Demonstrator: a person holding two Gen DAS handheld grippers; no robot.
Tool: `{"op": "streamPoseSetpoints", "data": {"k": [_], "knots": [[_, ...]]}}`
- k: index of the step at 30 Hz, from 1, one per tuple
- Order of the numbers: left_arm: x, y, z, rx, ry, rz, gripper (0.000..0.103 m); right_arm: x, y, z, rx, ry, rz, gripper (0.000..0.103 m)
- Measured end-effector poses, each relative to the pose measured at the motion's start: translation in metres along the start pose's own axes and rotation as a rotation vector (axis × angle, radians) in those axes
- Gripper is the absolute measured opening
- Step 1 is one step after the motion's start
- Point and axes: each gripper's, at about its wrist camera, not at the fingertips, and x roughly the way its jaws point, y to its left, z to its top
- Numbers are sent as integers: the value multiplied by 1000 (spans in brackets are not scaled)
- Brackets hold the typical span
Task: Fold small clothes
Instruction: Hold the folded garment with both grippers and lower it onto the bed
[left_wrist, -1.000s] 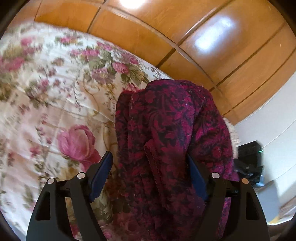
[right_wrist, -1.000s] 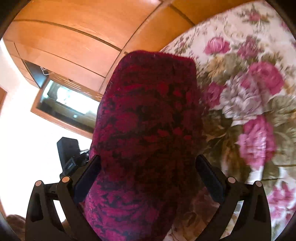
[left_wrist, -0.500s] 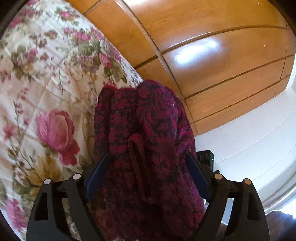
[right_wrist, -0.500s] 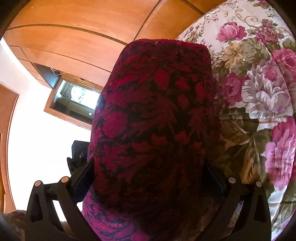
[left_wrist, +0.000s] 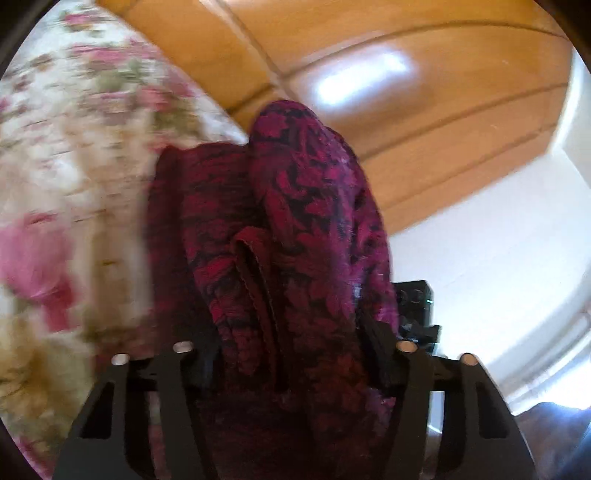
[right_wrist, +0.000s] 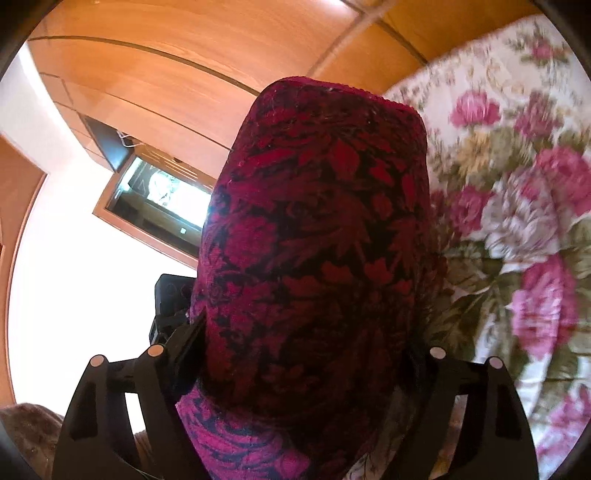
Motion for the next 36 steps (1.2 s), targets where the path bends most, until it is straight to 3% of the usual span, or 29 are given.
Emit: {"op": "streamPoseSetpoints", "data": {"k": [6,14,18,22,26,30,36], "knots": [[72,-32,24,67,78,-60,57,-68,2,3,-35,-134,-77,78],[220,-98,71,200,220,-120,57,-183,-28,16,-18,-367,-245,78],[298,-132,83,288,306,-84,57,-238,-61,15,37,-467,-347,78],[367,-148,73,370,396,33,57,-271,-103,-2,118,-494,-459,78],[383,-131,43,364,445,161,57,-272,-131,-30,164,-476,-539,83],[361,-117,23,286,360,193,57,-274,-118,-44,120,-446,-594,97],[341,-108,2,197,268,257,61,-281,-90,-4,86,-399,-639,100]]}}
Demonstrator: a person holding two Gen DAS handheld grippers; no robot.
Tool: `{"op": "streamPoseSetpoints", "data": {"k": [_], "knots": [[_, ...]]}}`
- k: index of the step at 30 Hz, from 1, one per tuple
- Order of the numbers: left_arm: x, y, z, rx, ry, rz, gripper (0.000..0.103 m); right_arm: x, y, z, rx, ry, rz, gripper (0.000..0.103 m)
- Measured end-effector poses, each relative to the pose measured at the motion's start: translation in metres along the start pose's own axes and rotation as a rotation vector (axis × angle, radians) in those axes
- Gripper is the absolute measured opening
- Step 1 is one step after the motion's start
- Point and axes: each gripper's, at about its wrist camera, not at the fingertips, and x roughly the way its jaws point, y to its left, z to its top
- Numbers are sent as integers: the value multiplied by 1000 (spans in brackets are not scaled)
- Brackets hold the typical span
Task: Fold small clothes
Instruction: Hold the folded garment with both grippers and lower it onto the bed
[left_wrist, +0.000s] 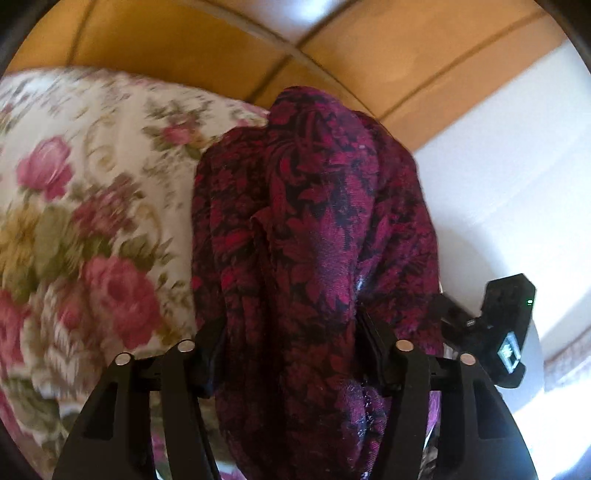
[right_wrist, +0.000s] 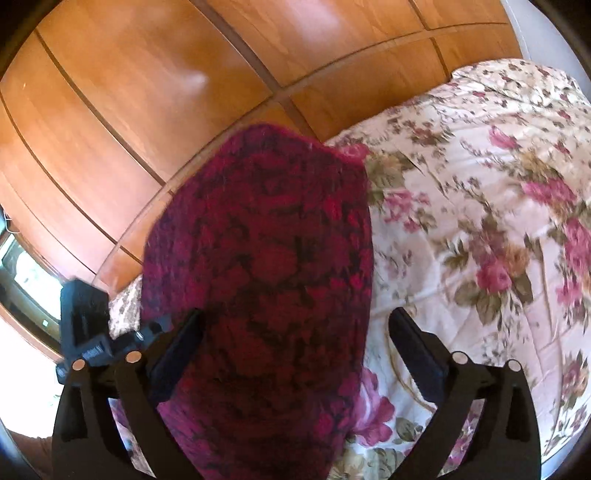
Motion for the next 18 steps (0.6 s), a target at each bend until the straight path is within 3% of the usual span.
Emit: {"op": "streamPoseSetpoints", "data": {"k": [5,7,11,14,18], "knots": [[-2,1,-7,26,3,49,65,33,-10,22,43,41,0,100],[13,-1,5,78,3,104,72,40,-8,15,37,43,-60,100],[17,-2,12,53,-3,108,74,35,-6,10,37,15,-119,100],[4,-24,2,105,-52,180,76,16,24,14,-95,-39,-249,100],[-13,-41,-6,158,-119,290,76,-3,59,15,-207,-109,-318,100]]}}
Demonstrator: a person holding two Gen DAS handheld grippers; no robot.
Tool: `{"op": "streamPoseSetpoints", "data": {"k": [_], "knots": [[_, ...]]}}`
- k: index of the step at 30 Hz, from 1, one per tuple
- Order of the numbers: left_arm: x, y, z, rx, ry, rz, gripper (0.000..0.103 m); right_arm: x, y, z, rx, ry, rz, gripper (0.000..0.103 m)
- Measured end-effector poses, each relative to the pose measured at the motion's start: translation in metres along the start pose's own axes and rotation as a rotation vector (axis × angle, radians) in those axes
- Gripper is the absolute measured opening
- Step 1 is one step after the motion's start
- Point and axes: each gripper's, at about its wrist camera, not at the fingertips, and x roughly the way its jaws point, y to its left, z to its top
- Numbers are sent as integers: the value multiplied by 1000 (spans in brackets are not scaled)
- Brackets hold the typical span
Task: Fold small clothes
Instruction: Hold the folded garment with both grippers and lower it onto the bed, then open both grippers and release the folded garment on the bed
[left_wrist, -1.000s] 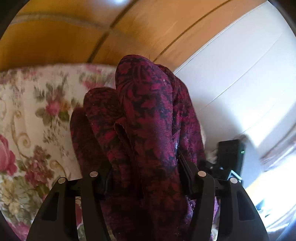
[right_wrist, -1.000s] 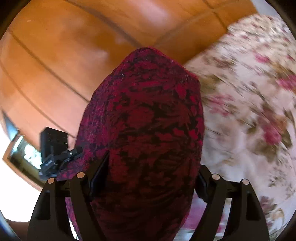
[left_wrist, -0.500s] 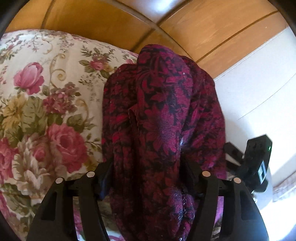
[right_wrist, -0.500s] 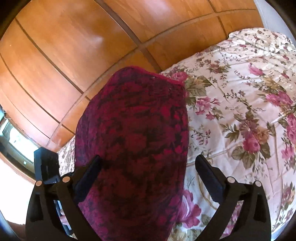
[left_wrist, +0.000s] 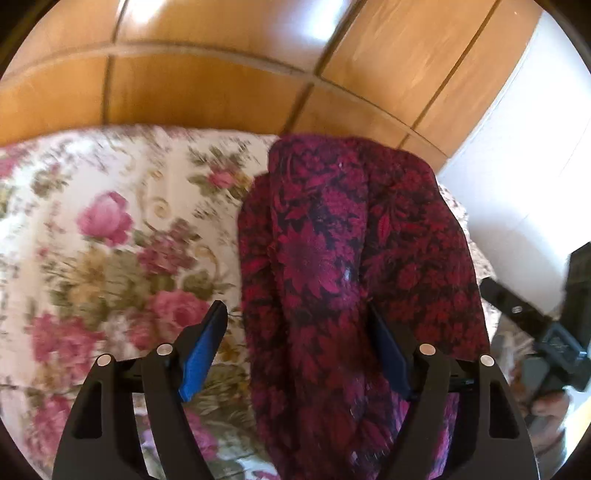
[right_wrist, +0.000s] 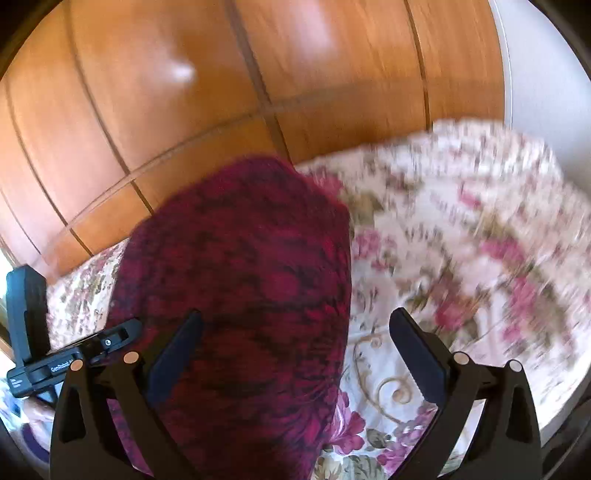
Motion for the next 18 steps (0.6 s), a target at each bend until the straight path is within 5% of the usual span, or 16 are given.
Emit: {"op": "streamPoseSetpoints", "data": {"k": [5,9,18], "knots": [[-17,-7,-13,17,-49,88,76,-10,36,2,-115,-53,-26,96],[-24,-1,-20,34,-77,137,76,21,49,-2,-152,57,-30,78],[-32,-2,-25,20,-104,131,76,25,52,-14,-141,51,-88,82]]}}
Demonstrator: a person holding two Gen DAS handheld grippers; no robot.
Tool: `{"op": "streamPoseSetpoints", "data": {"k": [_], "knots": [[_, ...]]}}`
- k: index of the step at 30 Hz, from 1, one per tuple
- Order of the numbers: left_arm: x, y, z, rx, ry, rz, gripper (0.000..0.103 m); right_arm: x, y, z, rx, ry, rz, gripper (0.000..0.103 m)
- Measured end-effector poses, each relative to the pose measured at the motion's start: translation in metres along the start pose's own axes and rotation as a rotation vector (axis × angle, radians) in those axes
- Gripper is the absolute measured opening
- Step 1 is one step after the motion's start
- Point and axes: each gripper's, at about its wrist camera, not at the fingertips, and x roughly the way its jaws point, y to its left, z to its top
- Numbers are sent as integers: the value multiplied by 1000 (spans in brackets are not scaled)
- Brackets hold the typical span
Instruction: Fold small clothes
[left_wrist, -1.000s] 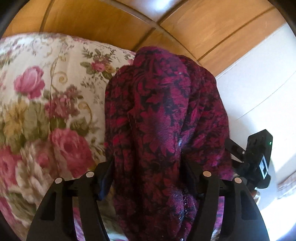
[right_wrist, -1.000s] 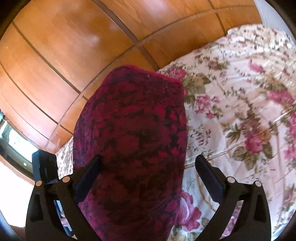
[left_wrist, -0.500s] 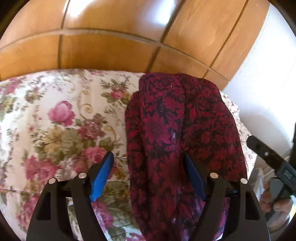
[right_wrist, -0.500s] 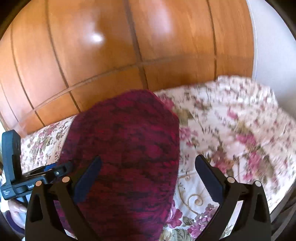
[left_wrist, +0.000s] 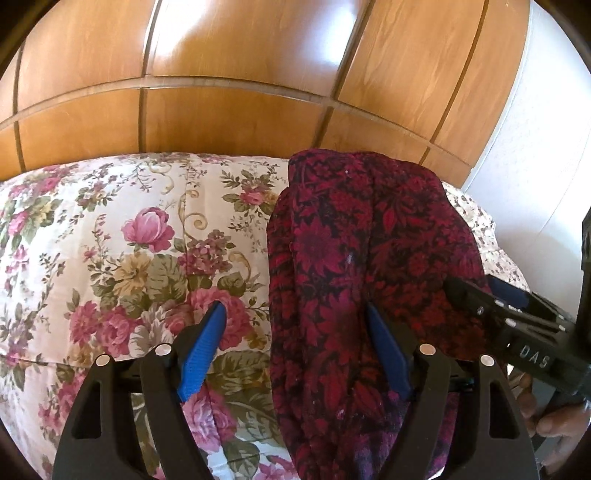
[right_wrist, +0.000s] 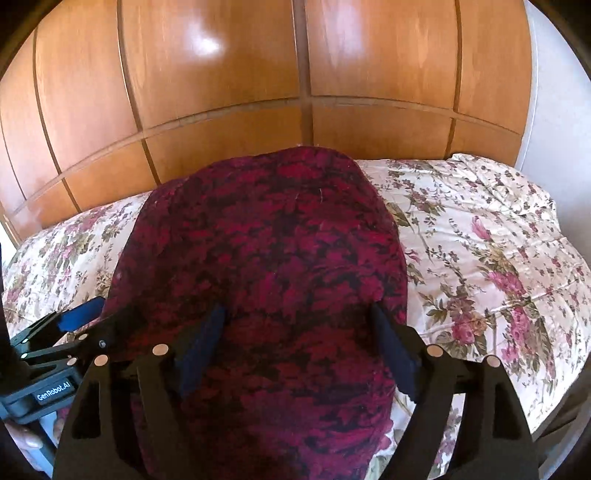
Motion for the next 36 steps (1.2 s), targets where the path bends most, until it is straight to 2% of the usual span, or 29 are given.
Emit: {"op": "streamPoseSetpoints", "data": {"k": [7,12,14,19,26,36], "knots": [[-15,4,-3,-14,-26,-9,76,-21,12,-13,56,-46,-11,87],[-31,5,-5,-4,-61,2,76,-31,27,-23,54,-67,-51,88],[-38,8,-6,-7,-74,8,81,-36,31,-27,58,-74,-72,89],[-55,18,-10,-14,-98,37,82,-45,40,-37,61,-84,-126,94],[-74,28,-20,4,-122,97,89,-66,51,-57,59,-108,-177,98],[-89,44,-39,-22,-119,133,97,-85,59,-70,94,-108,-238,100]]}}
